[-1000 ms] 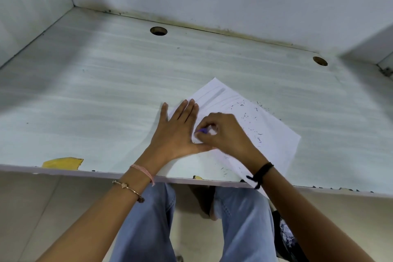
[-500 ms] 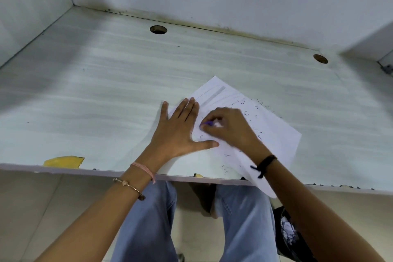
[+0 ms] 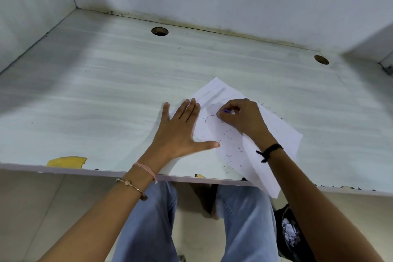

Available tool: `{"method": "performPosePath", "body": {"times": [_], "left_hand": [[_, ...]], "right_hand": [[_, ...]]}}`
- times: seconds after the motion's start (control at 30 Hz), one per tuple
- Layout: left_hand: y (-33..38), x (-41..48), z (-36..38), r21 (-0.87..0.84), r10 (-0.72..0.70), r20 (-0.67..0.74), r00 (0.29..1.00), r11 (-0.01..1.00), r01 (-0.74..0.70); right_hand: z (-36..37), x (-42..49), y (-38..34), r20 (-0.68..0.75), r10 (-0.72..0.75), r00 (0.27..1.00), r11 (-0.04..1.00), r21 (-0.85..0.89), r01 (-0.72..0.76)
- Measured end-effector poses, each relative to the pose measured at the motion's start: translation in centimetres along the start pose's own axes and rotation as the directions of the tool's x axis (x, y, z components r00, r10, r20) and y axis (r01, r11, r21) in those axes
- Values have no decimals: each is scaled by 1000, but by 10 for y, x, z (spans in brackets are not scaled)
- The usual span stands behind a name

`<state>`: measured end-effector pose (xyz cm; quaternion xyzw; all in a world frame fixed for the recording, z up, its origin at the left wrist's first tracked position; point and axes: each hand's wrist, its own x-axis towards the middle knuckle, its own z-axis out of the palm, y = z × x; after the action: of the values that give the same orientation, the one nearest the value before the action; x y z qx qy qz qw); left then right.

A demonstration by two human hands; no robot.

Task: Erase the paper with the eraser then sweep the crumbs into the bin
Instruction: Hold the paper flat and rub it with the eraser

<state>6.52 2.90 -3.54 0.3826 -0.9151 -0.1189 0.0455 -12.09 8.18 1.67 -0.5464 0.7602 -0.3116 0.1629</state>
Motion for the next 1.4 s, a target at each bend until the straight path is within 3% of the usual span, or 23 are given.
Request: {"method": "performPosePath", "body": {"times": [0.2,0.3,0.4,0.6,0.7,0.83,0.93,1.1,1.23,1.33,1.4], "left_hand": [[-1,2,1,58,9,1,1000,998,-10],[0,1,-2,12,-3,15,1000,1000,3],[0,0,-2,9,7,18,1000,1000,-7],[0,2,3,4,-15,-50,999,1000,15],[7,5,0,59,-32,-115,993,998,38],[17,28,2,42,73,-265,961,997,-65],[21,40,4,-25,49,-158,986,998,-53],[19,41,8,33,33,-29,999,999,-32],[20,42,9,39,22,-23,999,999,-22],[19,43,11,41,31,-38,999,999,-30],[18,44,11,37,32,-37,999,999,-31]], "right_hand": [[20,-35,-20,242,-163,957,986,81,147],[9,-15,-2,88,-118,989,992,47,114],[-7,5,21,-67,34,997,999,39,-32],[-8,-9,29,-62,76,995,982,176,-64],[-8,-16,31,-59,45,997,988,148,-36],[-10,-18,29,-29,42,999,991,131,-38],[-8,-11,21,-39,69,997,988,140,-63],[5,-15,6,20,-91,996,996,24,90],[-6,-2,13,-148,-31,988,999,-29,27],[-3,-8,6,10,-101,995,992,-72,101],[-3,-7,7,30,-113,993,989,-93,115]]}}
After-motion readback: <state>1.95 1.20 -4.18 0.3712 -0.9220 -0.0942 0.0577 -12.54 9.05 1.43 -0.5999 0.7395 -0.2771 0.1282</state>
